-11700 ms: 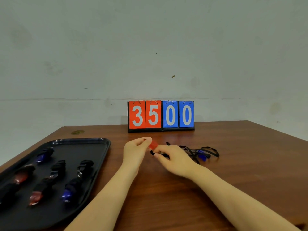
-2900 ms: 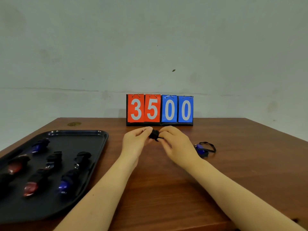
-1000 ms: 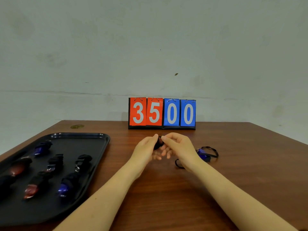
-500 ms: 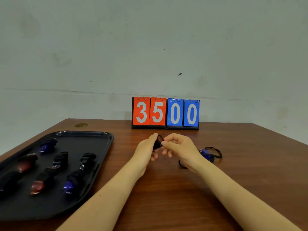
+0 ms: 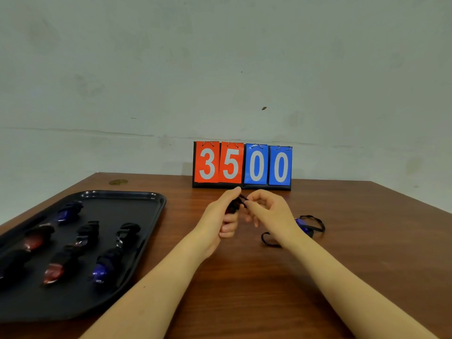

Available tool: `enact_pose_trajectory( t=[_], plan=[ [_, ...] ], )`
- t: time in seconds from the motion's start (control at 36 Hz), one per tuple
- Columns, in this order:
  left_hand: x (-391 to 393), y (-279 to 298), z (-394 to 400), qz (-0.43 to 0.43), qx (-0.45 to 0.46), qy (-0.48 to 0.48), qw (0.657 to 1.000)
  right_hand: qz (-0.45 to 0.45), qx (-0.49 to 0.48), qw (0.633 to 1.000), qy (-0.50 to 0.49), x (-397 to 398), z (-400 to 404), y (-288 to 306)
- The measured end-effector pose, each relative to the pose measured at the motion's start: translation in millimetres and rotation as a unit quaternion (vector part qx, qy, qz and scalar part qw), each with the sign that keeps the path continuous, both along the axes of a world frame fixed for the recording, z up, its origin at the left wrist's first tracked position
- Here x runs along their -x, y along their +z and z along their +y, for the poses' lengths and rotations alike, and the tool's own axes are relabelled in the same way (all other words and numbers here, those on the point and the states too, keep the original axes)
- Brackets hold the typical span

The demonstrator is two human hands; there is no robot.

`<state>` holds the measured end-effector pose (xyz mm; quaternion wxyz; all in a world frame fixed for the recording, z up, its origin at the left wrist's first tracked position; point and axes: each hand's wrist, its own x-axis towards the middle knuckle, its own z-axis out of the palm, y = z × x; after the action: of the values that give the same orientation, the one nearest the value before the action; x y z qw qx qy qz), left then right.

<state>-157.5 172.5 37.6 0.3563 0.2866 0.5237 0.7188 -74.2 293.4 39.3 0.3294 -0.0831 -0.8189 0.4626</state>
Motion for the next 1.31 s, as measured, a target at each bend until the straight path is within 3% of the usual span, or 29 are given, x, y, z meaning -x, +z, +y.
enact_pose_trajectory(
  t=[0.22,0.31,0.44,0.61,0.75,0.89,0.97,1.14,1.22,1.31],
  plan=[
    [2,-3,-2,-0.047,-0.064,0.046,0.996,-0.037,-0.013,0.998,0.038,4,-4,-6],
    [3,-4,-2,-0.109,-0.098,0.041,0.988,-0.039,-0.011,0.998,0.050,6,-8,-7],
    [1,-3,0,-0.168,-0.125,0.023,0.977,-0.023,0.106,0.993,0.040,6,-5,-4],
    [-2,-5,4,-0.096,-0.070,0.044,0.992,0.018,0.346,0.932,0.104,6,-5,-9],
    [-6,-8,9,-0.056,-0.045,0.081,0.994,0.025,0.472,0.872,0.125,6,-3,-6],
    [-7,-11,15,-0.093,-0.042,0.107,0.989,0.007,0.540,0.819,0.195,7,1,-8],
    [-6,-12,14,-0.126,-0.044,0.106,0.985,-0.006,0.493,0.844,0.211,10,3,-9],
    [-5,-6,9,-0.246,-0.097,0.083,0.961,-0.031,0.261,0.954,0.144,11,6,-13],
    [-1,-5,5,-0.309,-0.102,0.088,0.942,-0.055,0.149,0.983,0.093,12,2,-16],
    [1,-5,3,-0.313,-0.080,0.088,0.942,-0.053,0.002,0.998,0.034,13,-1,-16]
  ],
)
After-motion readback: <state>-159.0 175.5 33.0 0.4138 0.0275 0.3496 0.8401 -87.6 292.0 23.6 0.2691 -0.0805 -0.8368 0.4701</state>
